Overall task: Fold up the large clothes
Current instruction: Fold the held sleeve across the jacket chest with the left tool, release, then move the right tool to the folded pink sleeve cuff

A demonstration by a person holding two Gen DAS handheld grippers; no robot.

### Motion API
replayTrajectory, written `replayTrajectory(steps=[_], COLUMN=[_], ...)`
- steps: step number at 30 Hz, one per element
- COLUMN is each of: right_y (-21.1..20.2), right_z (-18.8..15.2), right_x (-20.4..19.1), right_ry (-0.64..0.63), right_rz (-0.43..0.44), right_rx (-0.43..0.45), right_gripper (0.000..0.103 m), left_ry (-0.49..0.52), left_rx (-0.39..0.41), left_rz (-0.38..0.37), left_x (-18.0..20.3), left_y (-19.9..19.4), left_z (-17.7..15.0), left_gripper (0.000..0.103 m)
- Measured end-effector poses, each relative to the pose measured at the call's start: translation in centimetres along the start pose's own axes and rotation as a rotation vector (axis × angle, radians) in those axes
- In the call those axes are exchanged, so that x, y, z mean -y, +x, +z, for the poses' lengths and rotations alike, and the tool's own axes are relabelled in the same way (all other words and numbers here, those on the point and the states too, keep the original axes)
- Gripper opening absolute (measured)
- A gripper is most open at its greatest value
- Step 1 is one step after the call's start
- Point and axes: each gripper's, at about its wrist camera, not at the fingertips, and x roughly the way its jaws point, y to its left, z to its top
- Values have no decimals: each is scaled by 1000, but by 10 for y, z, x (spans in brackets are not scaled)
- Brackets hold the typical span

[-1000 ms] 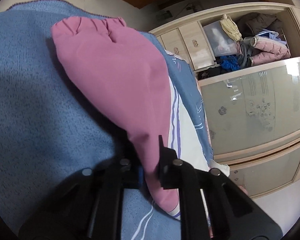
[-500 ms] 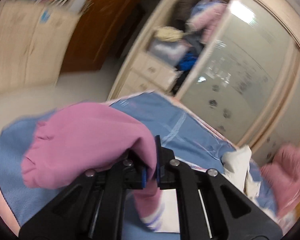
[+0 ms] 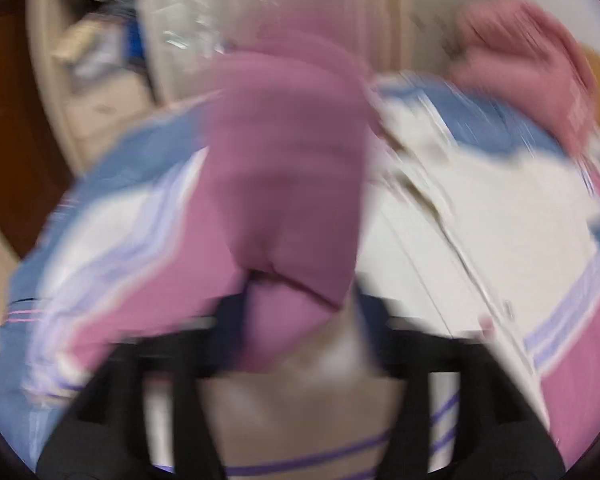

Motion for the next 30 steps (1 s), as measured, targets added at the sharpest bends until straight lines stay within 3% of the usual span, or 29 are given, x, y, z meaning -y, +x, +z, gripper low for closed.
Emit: replayTrajectory(steps=[4,6,8,12,15,17,23,26,30], right_y=[-1,-2,-3,-4,-3,-2,1,2,7], right_z=[2,4,5,6,5,5,4,2,0], right_x=[2,2,2,2,4,4,-1,-3,-7], right_ry=[8,16,20,20,27,31,13,-2,-21], right_rz=[11,21,28,34,31,28,28,9,1], right_rx=[-2,2,7,8,9,7,26,41,38], right_gripper=[102,102,102,102,102,102,102,102,102], left_ry=[92,77,36,-109,-151,-179,-233,-215,-197], left_rx=[-9,43,95,237,266,274,175,142,175], left_rz=[-39,-81,-104,-18,6,68,72,54,35], left_x=[37,44,42,34,40,44,58,64,67], left_y=[-3,-31,-63,-136,-175,-195,-212,-215,-223], left_z=[-23,-34,-45,-62,-92,-119,-188,-206,-208], left_gripper=[85,92,93,101,101,101,101,101,101])
